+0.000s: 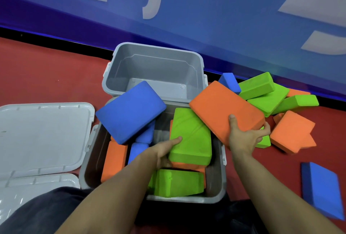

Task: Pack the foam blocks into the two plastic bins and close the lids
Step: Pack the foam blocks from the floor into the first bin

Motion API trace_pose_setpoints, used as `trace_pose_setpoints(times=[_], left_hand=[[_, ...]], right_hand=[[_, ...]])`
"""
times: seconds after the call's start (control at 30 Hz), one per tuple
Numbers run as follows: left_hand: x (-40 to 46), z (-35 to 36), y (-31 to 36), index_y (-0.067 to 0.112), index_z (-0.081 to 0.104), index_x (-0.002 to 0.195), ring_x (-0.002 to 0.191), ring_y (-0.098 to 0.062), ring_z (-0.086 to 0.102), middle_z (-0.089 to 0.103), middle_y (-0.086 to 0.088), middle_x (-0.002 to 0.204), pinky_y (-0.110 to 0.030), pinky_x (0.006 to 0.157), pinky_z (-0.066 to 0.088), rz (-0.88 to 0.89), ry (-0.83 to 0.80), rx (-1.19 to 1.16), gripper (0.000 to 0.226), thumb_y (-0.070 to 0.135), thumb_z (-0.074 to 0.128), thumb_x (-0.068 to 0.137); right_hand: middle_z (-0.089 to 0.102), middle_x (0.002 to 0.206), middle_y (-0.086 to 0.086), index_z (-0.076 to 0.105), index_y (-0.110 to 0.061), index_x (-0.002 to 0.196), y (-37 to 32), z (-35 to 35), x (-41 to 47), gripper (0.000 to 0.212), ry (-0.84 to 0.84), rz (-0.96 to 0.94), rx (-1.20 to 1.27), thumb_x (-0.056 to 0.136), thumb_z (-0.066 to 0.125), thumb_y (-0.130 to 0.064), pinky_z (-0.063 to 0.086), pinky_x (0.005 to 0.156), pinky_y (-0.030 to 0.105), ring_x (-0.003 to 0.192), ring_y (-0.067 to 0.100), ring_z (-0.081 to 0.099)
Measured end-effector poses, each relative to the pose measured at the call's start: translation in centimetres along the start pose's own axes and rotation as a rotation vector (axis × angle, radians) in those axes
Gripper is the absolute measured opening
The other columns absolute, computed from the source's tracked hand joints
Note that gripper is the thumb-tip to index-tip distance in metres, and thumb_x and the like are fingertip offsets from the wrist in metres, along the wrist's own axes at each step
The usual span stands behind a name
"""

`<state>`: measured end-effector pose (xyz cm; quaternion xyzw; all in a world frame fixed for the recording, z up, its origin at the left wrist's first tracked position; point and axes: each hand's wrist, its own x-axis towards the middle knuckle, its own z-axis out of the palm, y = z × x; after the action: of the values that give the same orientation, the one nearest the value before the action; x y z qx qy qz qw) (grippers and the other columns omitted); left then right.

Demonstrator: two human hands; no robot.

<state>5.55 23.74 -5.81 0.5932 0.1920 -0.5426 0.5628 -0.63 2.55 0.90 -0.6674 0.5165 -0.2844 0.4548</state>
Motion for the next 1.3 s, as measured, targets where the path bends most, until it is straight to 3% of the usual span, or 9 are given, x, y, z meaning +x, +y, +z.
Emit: trace_pose_setpoints(times=[0.17, 0.23, 0.37, 0.53, 0.73, 0.9, 1.03, 1.17, 1.3], left_hand=[[-2.3, -0.8, 3.2, 0.004, 0.050, 0.137, 0.108, -0.030, 0.066, 0.064, -0.010, 0.129, -0.044, 0.086, 0.058, 0.221, 0.351, 0.071, 0.115, 0.071, 0.079, 0.048], [-3.7, -2.0, 4.4, 0.002, 0.045, 0.136, 0.112, -0.032, 0.062, 0.060, -0.012, 0.130, -0.047, 0.095, 0.055, 0.285, 0.453, 0.156, 0.120, 0.072, 0.081, 0.046], [-6.5, -5.3, 6.1, -0.005, 0.059, 0.123, 0.100, -0.038, 0.068, 0.068, -0.022, 0.108, -0.036, 0.061, 0.047, 0.384, 0.634, 0.427, 0.124, 0.084, 0.072, 0.038], [-9.9, -6.8, 6.6, 0.008, 0.056, 0.086, 0.054, -0.027, 0.059, 0.056, -0.011, 0.061, -0.031, 0.049, 0.040, 0.410, 0.668, 0.414, 0.072, 0.071, 0.080, 0.062], [-13.3, -7.8, 6.7, 0.009, 0.057, 0.084, 0.073, -0.023, 0.059, 0.057, -0.007, 0.082, -0.048, 0.074, 0.062, 0.442, 0.614, 0.299, 0.054, 0.056, 0.081, 0.074], [-14.3, -9.6, 6.8, 0.009, 0.058, 0.108, 0.080, -0.019, 0.063, 0.066, -0.005, 0.099, -0.040, 0.070, 0.058, 0.587, 0.658, 0.144, 0.071, 0.059, 0.086, 0.066], [-13.3, -11.7, 5.6, 0.003, 0.066, 0.098, 0.078, -0.020, 0.063, 0.069, -0.005, 0.092, -0.045, 0.076, 0.058, 0.583, 0.642, -0.019, 0.085, 0.070, 0.084, 0.049], [-13.0, -11.6, 5.3, 0.011, 0.060, 0.082, 0.080, -0.022, 0.059, 0.062, -0.004, 0.087, -0.040, 0.077, 0.052, 0.558, 0.566, -0.260, 0.039, 0.042, 0.083, 0.079], [-12.9, -11.2, 5.8, 0.013, 0.062, 0.090, 0.077, -0.015, 0.061, 0.065, 0.000, 0.088, -0.034, 0.076, 0.055, 0.582, 0.522, -0.360, 0.026, 0.034, 0.078, 0.087]], right_hand=[[0.038, 0.147, 0.019, 0.018, -0.021, 0.147, -0.2, -0.5, -0.8, 0.101, 0.010, 0.000, 0.057, 0.076, 0.082, -0.053, 0.037, 0.103, 0.042, 0.126, 0.035, 0.048], [0.038, 0.147, 0.019, 0.018, -0.021, 0.147, -0.1, -0.6, -1.2, 0.101, -0.004, -0.014, 0.053, 0.076, 0.081, -0.055, 0.038, 0.104, 0.044, 0.128, 0.036, 0.048], [0.039, 0.148, 0.022, 0.020, -0.020, 0.146, 0.4, -0.3, -2.2, 0.101, 0.013, -0.028, 0.038, 0.074, 0.082, -0.056, 0.039, 0.104, 0.047, 0.129, 0.040, 0.047], [0.038, 0.141, 0.026, 0.009, -0.038, 0.152, 0.8, -0.2, -2.9, 0.109, 0.000, -0.025, -0.055, 0.072, 0.080, -0.058, 0.042, 0.102, 0.051, 0.116, 0.049, 0.053], [0.038, 0.134, 0.028, 0.026, -0.020, 0.143, 2.0, -0.4, -3.8, 0.094, -0.049, -0.021, -0.188, 0.074, 0.087, -0.038, 0.042, 0.100, 0.050, 0.112, 0.052, 0.052], [0.039, 0.136, 0.019, 0.040, -0.015, 0.125, 4.1, -0.2, -4.5, 0.071, -0.196, 0.003, -0.491, 0.077, 0.082, -0.049, 0.042, 0.098, 0.051, 0.124, 0.047, 0.047], [0.038, 0.141, 0.013, 0.049, -0.018, 0.126, 4.2, -0.6, -4.2, 0.064, -0.294, 0.054, -0.700, 0.082, 0.073, -0.058, 0.035, 0.107, 0.049, 0.132, 0.039, 0.039], [0.045, 0.139, 0.013, 0.062, -0.019, 0.115, 4.4, 0.0, -5.6, 0.047, -0.188, -0.376, -0.772, 0.081, 0.076, -0.049, 0.030, 0.111, 0.047, 0.130, 0.037, 0.041], [0.054, 0.127, 0.001, 0.065, -0.022, 0.105, 4.4, 1.9, -8.0, 0.026, -0.546, -0.741, -0.640, 0.088, 0.071, -0.041, 0.042, 0.103, 0.040, 0.118, 0.025, 0.053]])
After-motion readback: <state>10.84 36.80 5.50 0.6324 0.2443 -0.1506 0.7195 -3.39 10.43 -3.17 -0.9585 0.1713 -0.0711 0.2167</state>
